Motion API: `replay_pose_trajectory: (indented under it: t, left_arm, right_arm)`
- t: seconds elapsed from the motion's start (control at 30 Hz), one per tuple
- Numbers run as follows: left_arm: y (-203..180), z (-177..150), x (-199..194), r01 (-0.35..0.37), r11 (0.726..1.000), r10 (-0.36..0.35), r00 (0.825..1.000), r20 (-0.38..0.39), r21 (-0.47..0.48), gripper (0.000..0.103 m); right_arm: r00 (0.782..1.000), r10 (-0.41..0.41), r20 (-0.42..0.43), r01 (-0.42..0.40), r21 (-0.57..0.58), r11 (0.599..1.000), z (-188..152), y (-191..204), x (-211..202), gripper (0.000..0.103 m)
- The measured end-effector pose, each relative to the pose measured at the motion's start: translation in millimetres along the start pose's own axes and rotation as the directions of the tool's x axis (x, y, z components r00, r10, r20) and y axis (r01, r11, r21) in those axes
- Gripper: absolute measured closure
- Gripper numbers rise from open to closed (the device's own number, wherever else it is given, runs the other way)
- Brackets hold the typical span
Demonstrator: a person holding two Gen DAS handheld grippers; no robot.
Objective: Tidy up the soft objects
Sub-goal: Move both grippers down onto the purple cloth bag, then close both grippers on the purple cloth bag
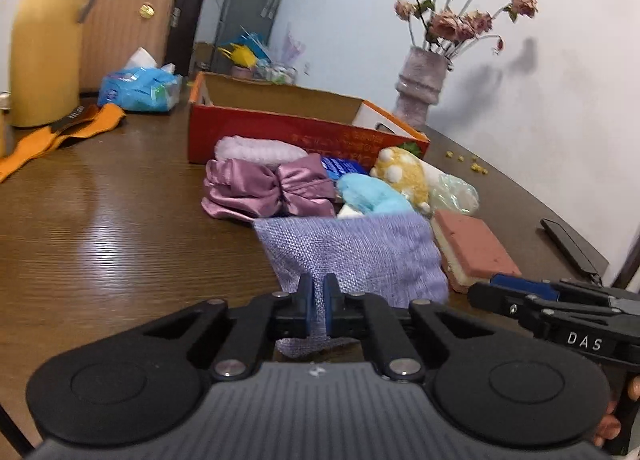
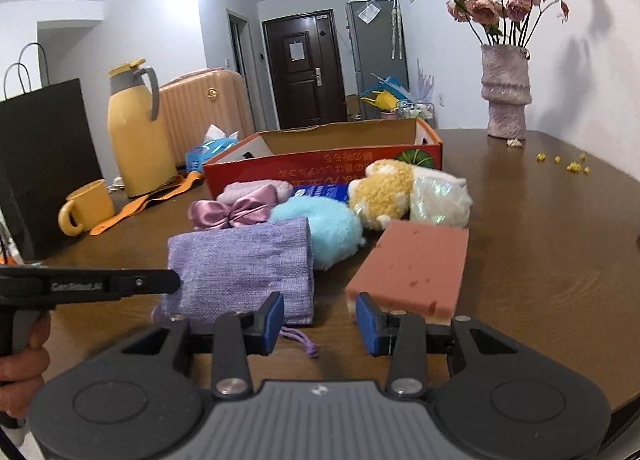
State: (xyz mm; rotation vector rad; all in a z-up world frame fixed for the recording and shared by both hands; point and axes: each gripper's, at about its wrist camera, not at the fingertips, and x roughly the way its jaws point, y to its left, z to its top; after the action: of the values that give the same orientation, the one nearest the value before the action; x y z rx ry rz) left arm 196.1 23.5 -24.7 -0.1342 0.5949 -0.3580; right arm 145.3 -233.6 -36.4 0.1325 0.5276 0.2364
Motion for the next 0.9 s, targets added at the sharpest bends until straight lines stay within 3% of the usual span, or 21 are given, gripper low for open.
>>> replay_pose_trajectory:
  t: [0.07, 0.13, 0.2, 0.27, 0.37, 0.47, 0.5, 0.57, 0.6, 0.63, 0.77, 0.9]
  left_arm:
    - [-1, 0, -1, -0.018, 1.0, 0.017, 1.0, 0.004, 0.013, 0.094]
    - [1, 1, -3, -0.018, 1.0, 0.018, 1.0, 0.012, -0.004, 0.085]
    - [3, 1, -5, -0.006, 1.0, 0.007, 1.0, 0.031, -0.016, 0.052]
    - [5, 1, -3, -0.024, 0.999, 0.025, 0.999, 0.045, -0.023, 0.047]
    - [13, 2, 9, -0.002, 0.999, 0.003, 1.0, 0.014, -0.045, 0.051]
    - [21, 2, 18, 0.042, 0.996, -0.044, 0.999, -0.029, -0.072, 0.085]
    - [22, 2, 18, 0.049, 0.996, -0.051, 0.998, -0.03, -0.071, 0.089]
    - [23, 2, 16, 0.053, 0.995, -0.056, 0.998, -0.027, -0.083, 0.091]
    - [24, 3, 14, 0.061, 0.994, -0.064, 0.998, -0.028, -0.092, 0.092]
    - [25, 4, 12, 0.063, 0.993, -0.066, 0.997, -0.027, -0.102, 0.093]
    - [22, 16, 1, 0.087, 0.99, -0.086, 0.996, 0.007, -0.107, 0.094]
    - [14, 46, -20, 0.136, 0.988, -0.127, 0.985, 0.115, -0.074, 0.095]
  right_arm:
    - [1.0, 0.021, -0.001, -0.021, 0.009, 1.0, -2, 0, 3, 0.063]
    - [0.999, 0.043, -0.002, -0.043, 0.013, 0.999, -1, 0, 11, 0.063]
    - [0.998, 0.061, 0.004, -0.061, 0.017, 0.998, 1, 1, 18, 0.059]
    - [0.997, 0.072, 0.009, -0.072, 0.039, 0.997, 6, 0, 27, 0.051]
    - [0.996, 0.092, 0.002, -0.092, 0.088, 0.992, 14, -2, 44, 0.05]
    - [0.994, 0.106, -0.035, -0.102, 0.098, 0.99, 17, 4, 61, 0.054]
    - [0.993, 0.107, -0.049, -0.102, 0.093, 0.99, 16, 7, 66, 0.057]
    - [0.995, 0.076, -0.061, -0.071, 0.075, 0.995, 14, 12, 71, 0.081]
    - [0.997, 0.057, -0.06, -0.053, 0.065, 0.996, 13, 13, 71, 0.084]
    - [0.997, 0.05, -0.056, -0.047, 0.061, 0.997, 14, 13, 71, 0.093]
    - [0.997, 0.064, -0.04, -0.061, 0.08, 0.995, 19, 10, 67, 0.101]
    - [0.993, 0.109, 0.035, -0.111, 0.074, 0.991, 42, 11, 50, 0.102]
